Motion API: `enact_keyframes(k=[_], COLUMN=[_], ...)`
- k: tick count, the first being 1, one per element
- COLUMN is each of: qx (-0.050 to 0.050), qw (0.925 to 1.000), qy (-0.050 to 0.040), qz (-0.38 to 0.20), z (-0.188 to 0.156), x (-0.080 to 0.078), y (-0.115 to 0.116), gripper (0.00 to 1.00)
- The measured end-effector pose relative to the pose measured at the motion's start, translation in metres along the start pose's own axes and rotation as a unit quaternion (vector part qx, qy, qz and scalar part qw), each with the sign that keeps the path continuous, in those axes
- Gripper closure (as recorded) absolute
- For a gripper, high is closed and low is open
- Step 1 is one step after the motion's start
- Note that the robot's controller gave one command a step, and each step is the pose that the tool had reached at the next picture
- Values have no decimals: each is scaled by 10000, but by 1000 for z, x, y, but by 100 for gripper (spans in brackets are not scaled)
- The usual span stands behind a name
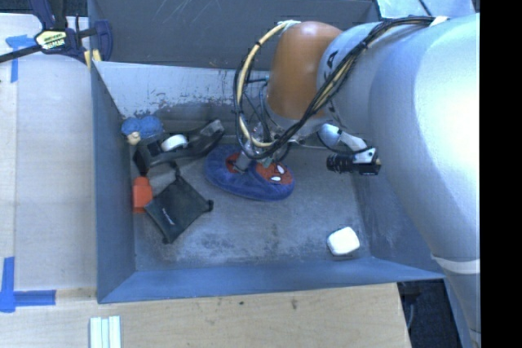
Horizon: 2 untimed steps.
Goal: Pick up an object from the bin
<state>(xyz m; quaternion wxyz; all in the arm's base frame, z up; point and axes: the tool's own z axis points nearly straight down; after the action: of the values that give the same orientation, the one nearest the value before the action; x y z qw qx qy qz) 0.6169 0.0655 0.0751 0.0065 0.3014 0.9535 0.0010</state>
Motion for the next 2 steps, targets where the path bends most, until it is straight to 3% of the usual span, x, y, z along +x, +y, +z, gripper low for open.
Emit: enact_keyframes(k=[1, 2], qx=[16, 1], qw=[10000, 10000], qy=[29, 29], qz=[-2, -13], z=[3, 1], x=[2, 3], y=[-1, 1], gripper=[0, 100])
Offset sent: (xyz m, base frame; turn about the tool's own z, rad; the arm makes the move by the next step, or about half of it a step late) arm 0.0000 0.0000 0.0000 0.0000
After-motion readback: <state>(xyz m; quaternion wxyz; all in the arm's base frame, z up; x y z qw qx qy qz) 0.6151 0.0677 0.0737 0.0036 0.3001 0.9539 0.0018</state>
